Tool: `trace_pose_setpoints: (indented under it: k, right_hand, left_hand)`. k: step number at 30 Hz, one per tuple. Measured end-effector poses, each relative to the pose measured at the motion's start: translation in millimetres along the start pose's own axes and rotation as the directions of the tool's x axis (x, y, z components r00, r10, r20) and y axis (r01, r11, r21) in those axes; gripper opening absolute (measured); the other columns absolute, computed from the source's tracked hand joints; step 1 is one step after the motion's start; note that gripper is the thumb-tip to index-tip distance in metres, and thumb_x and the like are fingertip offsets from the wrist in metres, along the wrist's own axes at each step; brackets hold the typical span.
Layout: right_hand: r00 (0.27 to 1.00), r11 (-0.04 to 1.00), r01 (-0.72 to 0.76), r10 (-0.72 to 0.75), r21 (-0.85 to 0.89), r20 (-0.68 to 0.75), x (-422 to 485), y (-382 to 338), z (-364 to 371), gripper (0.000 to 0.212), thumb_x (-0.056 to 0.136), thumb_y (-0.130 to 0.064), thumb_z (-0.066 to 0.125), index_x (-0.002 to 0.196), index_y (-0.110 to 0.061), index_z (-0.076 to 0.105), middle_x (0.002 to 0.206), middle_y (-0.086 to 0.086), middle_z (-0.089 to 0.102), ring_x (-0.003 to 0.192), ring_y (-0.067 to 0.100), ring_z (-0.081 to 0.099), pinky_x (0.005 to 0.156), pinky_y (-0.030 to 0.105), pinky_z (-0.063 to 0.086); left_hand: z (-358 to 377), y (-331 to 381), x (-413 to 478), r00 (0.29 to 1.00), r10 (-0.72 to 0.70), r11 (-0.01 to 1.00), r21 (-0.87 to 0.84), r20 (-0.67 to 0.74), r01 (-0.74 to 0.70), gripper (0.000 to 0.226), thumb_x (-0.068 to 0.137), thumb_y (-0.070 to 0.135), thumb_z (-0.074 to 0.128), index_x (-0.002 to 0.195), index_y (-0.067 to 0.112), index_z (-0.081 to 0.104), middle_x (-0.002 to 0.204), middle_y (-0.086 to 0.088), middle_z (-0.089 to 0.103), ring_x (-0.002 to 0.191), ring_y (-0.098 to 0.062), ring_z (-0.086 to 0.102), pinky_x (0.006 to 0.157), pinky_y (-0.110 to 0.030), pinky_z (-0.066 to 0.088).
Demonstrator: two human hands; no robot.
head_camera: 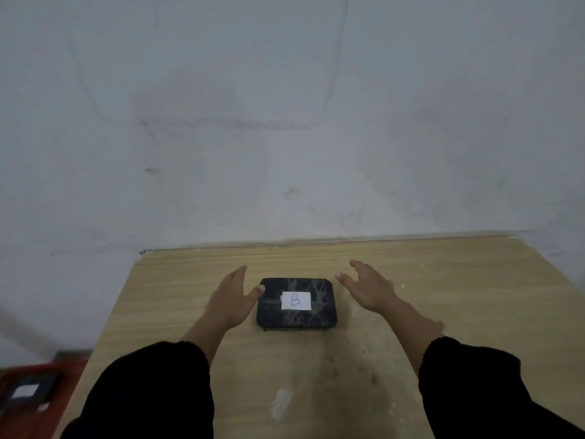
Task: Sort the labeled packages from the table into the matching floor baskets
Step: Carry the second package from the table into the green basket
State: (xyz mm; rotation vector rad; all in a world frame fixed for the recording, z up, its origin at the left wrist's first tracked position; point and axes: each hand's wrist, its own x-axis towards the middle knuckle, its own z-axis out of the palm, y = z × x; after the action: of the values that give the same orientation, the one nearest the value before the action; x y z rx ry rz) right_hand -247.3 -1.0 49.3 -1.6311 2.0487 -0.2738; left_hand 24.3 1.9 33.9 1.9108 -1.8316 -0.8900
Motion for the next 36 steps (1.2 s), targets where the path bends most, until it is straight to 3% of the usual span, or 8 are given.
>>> trace_pose_setpoints:
  k: [6,9,13,19,24,28,32,36]
  right_hand:
    - [0.995,0.998,-0.036,0.030,0.060,0.095,29.0,11.9,43.6,0.073,0.089,-0.060,0.037,0.146,-0.017,0.024,0.156,0.005,0.026,0.142,0.023,0.025,0.113,0.053,0.019]
    - [0.993,0.994,-0.078,0.071,0.079,0.093,35.9,15.8,64.0,0.066,0.088,-0.059,0.038,0.138,-0.016,0.036,0.152,0.004,0.032,0.141,0.023,0.027,0.111,0.051,0.022]
    - [0.989,0.994,-0.073,0.062,0.078,0.135,35.9,17.6,88.0,0.061,0.088,-0.061,0.034,0.126,-0.015,0.047,0.144,0.007,0.040,0.140,0.025,0.025,0.110,0.054,0.024]
    - [0.987,0.976,-0.131,0.111,0.175,0.117,31.2,7.0,94.2,0.058,0.088,-0.057,0.042,0.126,-0.013,0.049,0.138,0.007,0.048,0.132,0.028,0.039,0.108,0.051,0.030]
    - [0.995,0.929,-0.051,0.016,0.366,0.097,18.3,-13.8,72.8,0.046,0.087,-0.050,0.051,0.116,-0.015,0.056,0.121,0.007,0.061,0.111,0.028,0.057,0.102,0.052,0.038]
    - [0.996,0.874,0.036,-0.069,0.485,0.050,-1.9,-36.5,53.0,0.038,0.085,-0.048,0.057,0.110,-0.021,0.046,0.115,0.002,0.060,0.106,0.025,0.058,0.098,0.047,0.042]
    - [0.986,0.799,0.132,-0.166,0.587,0.005,-22.9,-66.5,42.8,0.035,0.085,-0.042,0.060,0.106,-0.023,0.038,0.102,-0.001,0.058,0.087,0.018,0.057,0.068,0.028,0.042]
    - [0.971,0.760,0.192,-0.241,0.621,-0.005,-41.6,-102.8,46.3,0.037,0.083,-0.043,0.062,0.108,-0.025,0.041,0.100,-0.005,0.060,0.089,0.018,0.059,0.075,0.031,0.043]
  left_hand:
    - [32.5,-20.4,25.8,0.997,-0.070,0.995,-0.062,0.035,0.072,0.070,0.090,0.044,0.047,0.147,0.013,0.017,0.156,-0.009,0.023,0.143,-0.023,0.022,0.115,-0.039,0.023]
    - [48.6,-26.9,34.4,0.993,-0.110,0.992,-0.063,0.036,0.112,0.066,0.091,0.045,0.044,0.144,0.010,0.024,0.153,-0.010,0.029,0.141,-0.024,0.026,0.112,-0.039,0.024]
    - [64.5,-30.4,37.7,0.996,-0.073,0.997,-0.016,0.040,0.074,0.040,0.091,0.043,0.042,0.119,0.015,0.047,0.123,-0.009,0.054,0.123,-0.031,0.044,0.102,-0.048,0.036]
    - [71.5,-27.9,31.4,0.989,-0.142,0.988,-0.054,0.042,0.144,0.044,0.092,0.039,0.043,0.129,0.014,0.044,0.132,-0.012,0.051,0.131,-0.031,0.037,0.108,-0.049,0.031]
    - [50.9,-11.3,16.2,0.992,-0.122,0.942,-0.320,-0.035,0.105,0.039,0.093,0.025,0.047,0.130,0.013,0.043,0.127,-0.011,0.058,0.115,-0.027,0.054,0.088,-0.027,0.038]
    - [24.7,2.9,-7.2,0.988,-0.116,0.920,-0.386,-0.106,0.067,0.043,0.094,0.026,0.046,0.134,0.013,0.037,0.129,-0.010,0.057,0.117,-0.027,0.054,0.085,-0.025,0.035]
    - [-8.6,7.2,-38.5,0.969,-0.112,0.901,-0.433,-0.218,0.007,0.043,0.093,0.026,0.047,0.134,0.017,0.037,0.125,-0.005,0.059,0.111,-0.022,0.055,0.083,-0.024,0.035]
    - [-44.4,-5.9,-70.6,0.941,-0.129,0.889,-0.457,-0.311,-0.029,0.041,0.093,0.027,0.048,0.132,0.019,0.040,0.115,0.000,0.060,0.097,-0.014,0.054,0.082,-0.023,0.037]
